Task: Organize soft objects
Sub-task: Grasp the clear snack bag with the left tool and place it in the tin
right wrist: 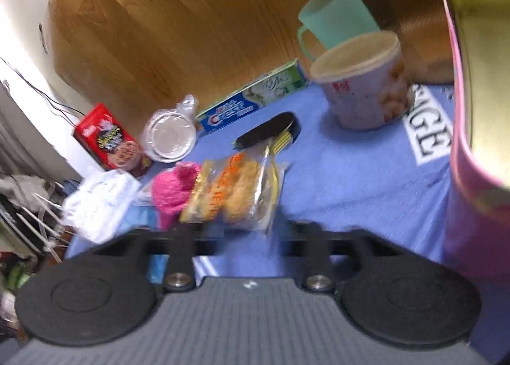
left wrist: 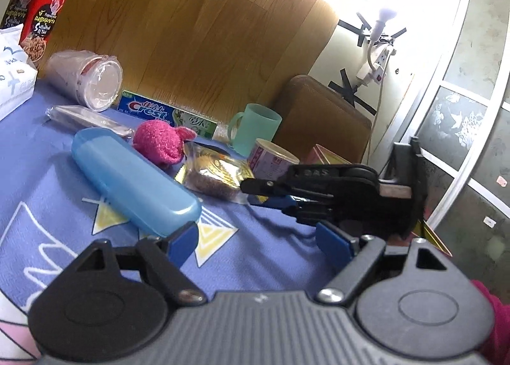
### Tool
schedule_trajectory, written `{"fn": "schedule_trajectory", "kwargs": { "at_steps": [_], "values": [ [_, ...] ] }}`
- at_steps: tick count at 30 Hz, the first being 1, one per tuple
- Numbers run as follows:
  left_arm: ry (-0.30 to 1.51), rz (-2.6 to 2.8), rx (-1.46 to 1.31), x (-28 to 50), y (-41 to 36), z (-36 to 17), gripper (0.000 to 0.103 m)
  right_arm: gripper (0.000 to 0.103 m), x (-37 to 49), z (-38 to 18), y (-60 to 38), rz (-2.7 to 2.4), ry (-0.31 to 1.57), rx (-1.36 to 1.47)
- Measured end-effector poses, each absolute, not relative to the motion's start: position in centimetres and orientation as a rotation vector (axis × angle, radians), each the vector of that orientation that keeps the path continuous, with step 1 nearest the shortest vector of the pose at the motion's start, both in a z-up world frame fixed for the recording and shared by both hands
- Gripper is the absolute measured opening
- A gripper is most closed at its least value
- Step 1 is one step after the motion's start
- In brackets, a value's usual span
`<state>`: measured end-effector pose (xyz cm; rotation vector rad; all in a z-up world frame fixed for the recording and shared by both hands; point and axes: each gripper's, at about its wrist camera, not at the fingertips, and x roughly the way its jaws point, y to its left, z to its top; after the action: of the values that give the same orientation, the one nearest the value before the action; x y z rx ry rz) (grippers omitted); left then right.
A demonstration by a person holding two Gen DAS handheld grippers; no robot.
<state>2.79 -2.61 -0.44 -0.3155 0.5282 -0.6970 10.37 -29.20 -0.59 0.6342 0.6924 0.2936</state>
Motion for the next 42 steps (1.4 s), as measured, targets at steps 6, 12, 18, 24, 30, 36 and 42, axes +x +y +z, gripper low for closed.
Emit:
{"fn": "schedule_trajectory", "kwargs": {
  "at_steps": [6,12,18,24,30,36,42],
  "values": [
    [0.535,-0.694,-0.336,3.1,-2.3,-0.6,0.083,0.018,5.2,1.3,-29.6,0.282,0.64,0.597],
    [0.563,-0.709,-0.315,3.2,-2.7,-0.6,0.085,0.015,-4.9,1.7,-31.6,0.196,0.562,0.51],
    [0.622,-0.84,-0.268,2.4,-5.7,0.0,0.085,0.016,-15.1,0.2,-34.3,0.022,0.498,0.53],
    [0.681,-1.078,-0.084,-1.7,-13.9,1.2,0.086,0.076,-17.2,0.3,-33.9,0.092,0.45,0.471],
    [0.835,-1.068,-0.037,-1.1,-18.6,-0.3,0.089,0.082,-13.8,0.0,-31.3,0.144,0.49,0.123],
    [0.851,-1.054,-0.031,-0.6,-19.4,-0.7,0.059,0.068,-11.0,-1.4,-31.1,0.155,0.515,0.059],
    [0.688,-1.11,-0.019,-0.8,-21.0,4.2,0.059,0.06,-12.2,1.7,-32.8,0.107,0.35,0.058]
  ]
}}
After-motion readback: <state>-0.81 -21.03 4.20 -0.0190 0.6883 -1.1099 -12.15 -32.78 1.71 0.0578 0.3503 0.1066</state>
